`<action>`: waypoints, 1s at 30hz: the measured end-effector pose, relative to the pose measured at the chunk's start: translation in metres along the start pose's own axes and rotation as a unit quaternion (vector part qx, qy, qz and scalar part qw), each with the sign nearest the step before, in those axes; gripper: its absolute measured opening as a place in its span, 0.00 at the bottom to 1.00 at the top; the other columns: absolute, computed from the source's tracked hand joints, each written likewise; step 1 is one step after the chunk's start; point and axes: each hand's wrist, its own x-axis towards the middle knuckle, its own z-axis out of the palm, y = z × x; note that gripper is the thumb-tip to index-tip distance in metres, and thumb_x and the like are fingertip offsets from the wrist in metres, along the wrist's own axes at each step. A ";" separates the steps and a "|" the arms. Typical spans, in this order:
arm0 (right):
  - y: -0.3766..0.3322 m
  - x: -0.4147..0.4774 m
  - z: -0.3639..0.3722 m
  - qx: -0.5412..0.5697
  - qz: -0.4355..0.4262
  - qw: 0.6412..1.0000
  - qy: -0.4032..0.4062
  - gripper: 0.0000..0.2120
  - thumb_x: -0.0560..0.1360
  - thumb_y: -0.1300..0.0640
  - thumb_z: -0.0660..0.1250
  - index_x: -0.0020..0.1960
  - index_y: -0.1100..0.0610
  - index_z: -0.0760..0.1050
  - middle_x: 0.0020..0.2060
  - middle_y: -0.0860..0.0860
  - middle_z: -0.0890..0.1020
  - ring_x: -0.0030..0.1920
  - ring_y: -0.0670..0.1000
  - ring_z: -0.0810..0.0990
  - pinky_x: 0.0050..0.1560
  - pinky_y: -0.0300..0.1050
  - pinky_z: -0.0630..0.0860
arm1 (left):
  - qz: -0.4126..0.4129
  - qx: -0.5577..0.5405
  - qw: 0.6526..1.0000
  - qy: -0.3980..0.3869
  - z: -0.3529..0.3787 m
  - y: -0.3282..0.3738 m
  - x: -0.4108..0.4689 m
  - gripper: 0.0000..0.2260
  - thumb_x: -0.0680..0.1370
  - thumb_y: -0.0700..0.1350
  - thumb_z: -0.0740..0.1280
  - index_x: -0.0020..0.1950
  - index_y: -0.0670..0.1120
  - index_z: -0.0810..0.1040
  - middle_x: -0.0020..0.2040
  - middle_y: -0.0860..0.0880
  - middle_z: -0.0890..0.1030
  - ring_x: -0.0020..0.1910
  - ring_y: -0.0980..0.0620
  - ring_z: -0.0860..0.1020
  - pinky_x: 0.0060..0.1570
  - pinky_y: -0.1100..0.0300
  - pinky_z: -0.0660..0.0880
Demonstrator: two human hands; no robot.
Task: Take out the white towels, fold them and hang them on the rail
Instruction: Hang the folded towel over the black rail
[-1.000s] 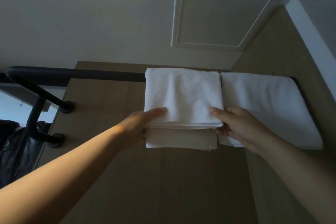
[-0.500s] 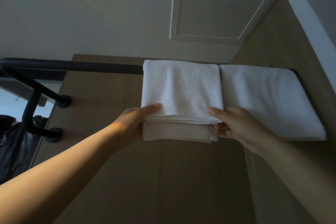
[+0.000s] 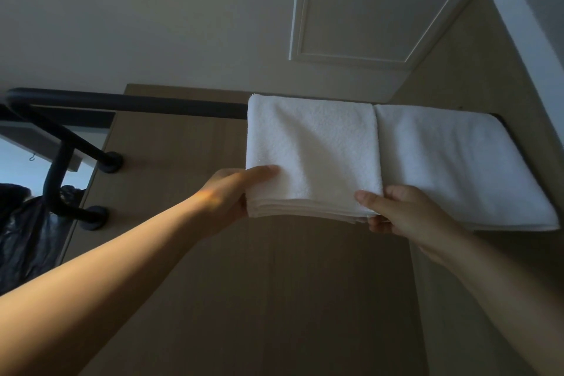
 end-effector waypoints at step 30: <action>0.012 -0.003 0.018 0.217 0.036 0.974 -0.048 0.15 0.71 0.50 0.71 0.54 0.57 0.81 0.51 0.52 0.86 0.53 0.51 0.84 0.57 0.46 0.77 | 0.016 0.114 0.984 0.133 0.000 -0.014 -0.013 0.26 0.56 0.57 0.80 0.44 0.39 0.84 0.42 0.44 0.86 0.43 0.45 0.85 0.45 0.55 0.83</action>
